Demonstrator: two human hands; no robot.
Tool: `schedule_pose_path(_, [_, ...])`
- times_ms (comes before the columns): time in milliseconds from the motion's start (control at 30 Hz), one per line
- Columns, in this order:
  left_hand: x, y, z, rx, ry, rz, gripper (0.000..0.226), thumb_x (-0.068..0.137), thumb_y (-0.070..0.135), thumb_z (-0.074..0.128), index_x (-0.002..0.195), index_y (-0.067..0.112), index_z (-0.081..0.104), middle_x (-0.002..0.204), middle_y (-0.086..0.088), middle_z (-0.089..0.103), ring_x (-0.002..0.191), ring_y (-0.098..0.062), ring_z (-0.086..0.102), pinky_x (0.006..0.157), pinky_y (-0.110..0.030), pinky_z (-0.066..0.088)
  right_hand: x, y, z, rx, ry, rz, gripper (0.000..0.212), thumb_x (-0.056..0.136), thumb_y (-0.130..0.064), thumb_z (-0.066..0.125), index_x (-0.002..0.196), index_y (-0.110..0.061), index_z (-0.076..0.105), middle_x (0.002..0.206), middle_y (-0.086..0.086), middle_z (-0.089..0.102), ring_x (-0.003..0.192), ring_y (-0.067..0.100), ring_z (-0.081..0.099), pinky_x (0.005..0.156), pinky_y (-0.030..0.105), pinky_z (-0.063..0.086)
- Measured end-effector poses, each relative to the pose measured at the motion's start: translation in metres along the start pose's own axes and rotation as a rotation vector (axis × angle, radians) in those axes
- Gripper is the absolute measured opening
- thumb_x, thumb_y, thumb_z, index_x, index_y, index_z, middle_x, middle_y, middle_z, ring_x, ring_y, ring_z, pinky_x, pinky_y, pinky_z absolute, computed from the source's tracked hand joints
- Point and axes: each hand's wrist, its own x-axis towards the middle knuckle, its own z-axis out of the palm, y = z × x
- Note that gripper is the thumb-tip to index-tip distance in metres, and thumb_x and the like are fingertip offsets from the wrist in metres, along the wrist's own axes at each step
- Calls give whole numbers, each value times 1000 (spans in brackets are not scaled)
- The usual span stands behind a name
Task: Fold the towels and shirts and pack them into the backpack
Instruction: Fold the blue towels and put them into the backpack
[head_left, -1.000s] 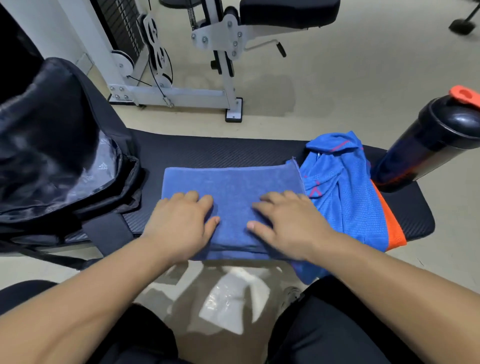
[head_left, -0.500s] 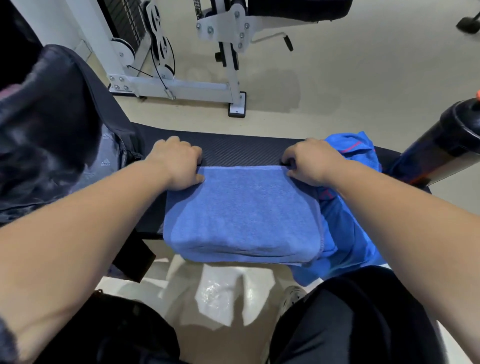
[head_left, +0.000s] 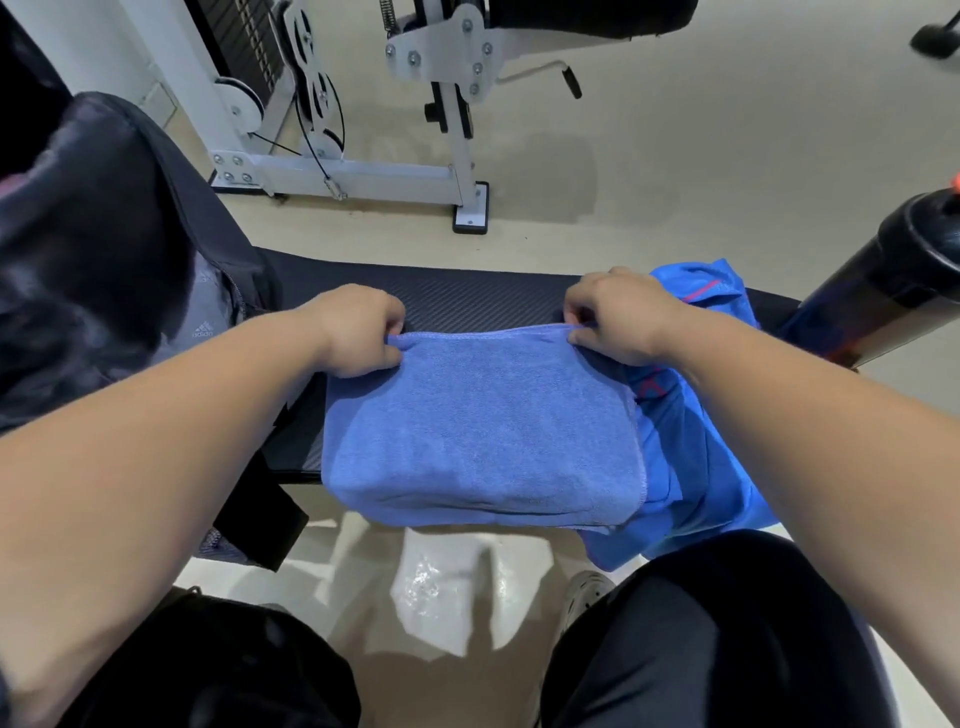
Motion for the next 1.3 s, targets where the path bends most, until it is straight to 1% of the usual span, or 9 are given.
schedule_pose_path(133, [-5, -15, -14, -229, 92, 4, 29, 79, 20, 77, 73, 19, 49, 72, 3, 53, 66, -17, 45, 58, -31, 36, -7, 4, -16, 411, 113, 44, 12, 88, -28, 73, 83, -23, 63, 89, -1, 69, 86, 23, 62, 81, 34, 51])
schedule_pose_path(267, [-5, -21, -38, -426, 46, 6, 33, 80, 12, 81, 99, 25, 57, 81, -2, 62, 63, -19, 52, 56, -30, 45, -7, 11, -39, 366, 54, 29, 10, 89, -22, 75, 89, -17, 67, 77, -6, 64, 67, 12, 54, 54, 11, 39])
schedule_pose_path(400, [13, -17, -62, -161, 106, 7, 12, 81, 17, 80, 89, 20, 72, 82, 0, 68, 77, -24, 62, 64, -29, 44, 16, 16, -53, 215, 83, 74, 11, 88, -22, 74, 84, -22, 64, 76, -10, 61, 71, 16, 56, 61, 26, 38])
schedule_pose_path(633, [39, -13, -81, -51, 567, -98, 9, 87, 24, 72, 92, 15, 70, 89, -9, 67, 88, -33, 57, 76, -42, 53, 45, 24, -68, 199, 470, 234, 9, 89, -21, 65, 86, -26, 57, 87, -1, 62, 89, 29, 55, 76, 37, 48])
schedule_pose_path(800, [9, -17, -65, -8, 549, 20, 7, 83, 15, 73, 90, 13, 72, 90, -11, 70, 88, -36, 61, 76, -42, 52, 11, 18, -63, 287, 486, 148, 8, 87, -21, 71, 87, -24, 63, 80, -6, 61, 83, 24, 58, 70, 30, 40])
schedule_pose_path(900, [-26, -17, -40, -1, 557, 98, 9, 82, 13, 73, 91, 14, 72, 90, -8, 69, 86, -34, 61, 71, -36, 45, -30, 10, -46, 328, 476, 108, 9, 86, -21, 73, 88, -24, 65, 82, -4, 65, 83, 24, 61, 75, 36, 48])
schedule_pose_path(1033, [-65, -18, 3, 33, 509, 126, 10, 76, 13, 75, 84, 17, 70, 83, -3, 62, 80, -33, 61, 67, -41, 54, -79, -8, -10, 324, 372, 11, 15, 83, -19, 78, 91, -23, 67, 89, -1, 70, 87, 24, 64, 78, 40, 51])
schedule_pose_path(1200, [-84, -15, 45, 114, 445, 131, 11, 72, 13, 77, 76, 17, 67, 73, -3, 57, 71, -35, 61, 59, -40, 52, -95, -22, 25, 95, 280, -123, 14, 75, -16, 77, 85, -22, 68, 86, -1, 69, 88, 31, 62, 76, 43, 51])
schedule_pose_path(1300, [-88, -12, 54, 120, 447, 144, 13, 74, 14, 79, 74, 16, 66, 71, -3, 57, 70, -35, 60, 57, -39, 51, -100, -23, 36, -4, 233, -103, 13, 76, -15, 69, 85, -22, 63, 87, 1, 63, 90, 31, 60, 72, 39, 49])
